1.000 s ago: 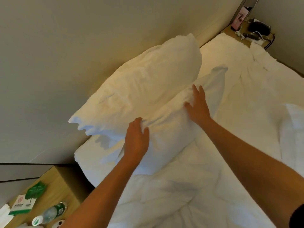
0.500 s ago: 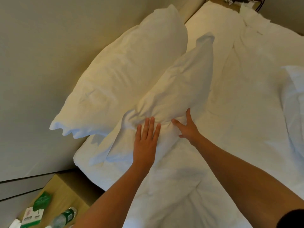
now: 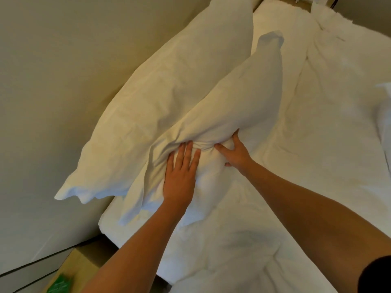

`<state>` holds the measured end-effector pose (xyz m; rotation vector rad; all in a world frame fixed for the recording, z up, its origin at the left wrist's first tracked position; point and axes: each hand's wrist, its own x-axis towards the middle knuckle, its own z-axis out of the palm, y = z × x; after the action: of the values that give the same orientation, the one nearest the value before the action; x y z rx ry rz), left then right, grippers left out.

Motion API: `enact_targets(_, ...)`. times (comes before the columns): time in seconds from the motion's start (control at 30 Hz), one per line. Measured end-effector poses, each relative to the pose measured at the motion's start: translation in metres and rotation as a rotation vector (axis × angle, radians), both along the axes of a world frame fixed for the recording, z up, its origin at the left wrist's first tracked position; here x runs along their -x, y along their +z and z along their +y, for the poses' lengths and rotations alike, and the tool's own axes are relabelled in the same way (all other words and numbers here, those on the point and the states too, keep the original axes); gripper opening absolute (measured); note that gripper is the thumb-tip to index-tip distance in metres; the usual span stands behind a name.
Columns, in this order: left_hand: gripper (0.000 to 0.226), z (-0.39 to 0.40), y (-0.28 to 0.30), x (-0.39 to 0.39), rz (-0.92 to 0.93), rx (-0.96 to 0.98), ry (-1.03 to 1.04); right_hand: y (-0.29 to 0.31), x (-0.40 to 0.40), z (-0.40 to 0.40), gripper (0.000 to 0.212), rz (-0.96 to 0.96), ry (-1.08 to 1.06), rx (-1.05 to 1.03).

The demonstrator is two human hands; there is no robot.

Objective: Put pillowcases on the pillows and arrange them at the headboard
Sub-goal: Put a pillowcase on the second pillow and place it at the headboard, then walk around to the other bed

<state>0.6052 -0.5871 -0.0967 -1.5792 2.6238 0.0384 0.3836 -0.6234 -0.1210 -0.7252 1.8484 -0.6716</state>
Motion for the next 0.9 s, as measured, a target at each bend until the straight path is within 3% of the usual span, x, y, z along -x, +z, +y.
enact_targets(0.13, 0.096, 0.009, 0.002, 0.004, 0.006, -0.038, -0.007, 0.005, 0.012, 0.016, 0.110, 0.178, 0.133, -0.002)
enact_targets(0.43, 0.078, 0.035, 0.043, 0.012, -0.011, -0.228, -0.069, 0.049, 0.026, 0.100, 0.077, 0.327, 0.361, -0.129)
enact_targets(0.7, 0.061, 0.113, 0.088, 0.036, 0.168, -0.529, -0.019, 0.099, 0.041, 0.257, 0.054, 0.355, 0.303, -0.177)
enact_targets(0.9, 0.040, 0.239, 0.116, 0.090, 0.295, -0.684, -0.137, 0.125, 0.052, 0.457, 0.050, 0.292, -0.006, -0.187)
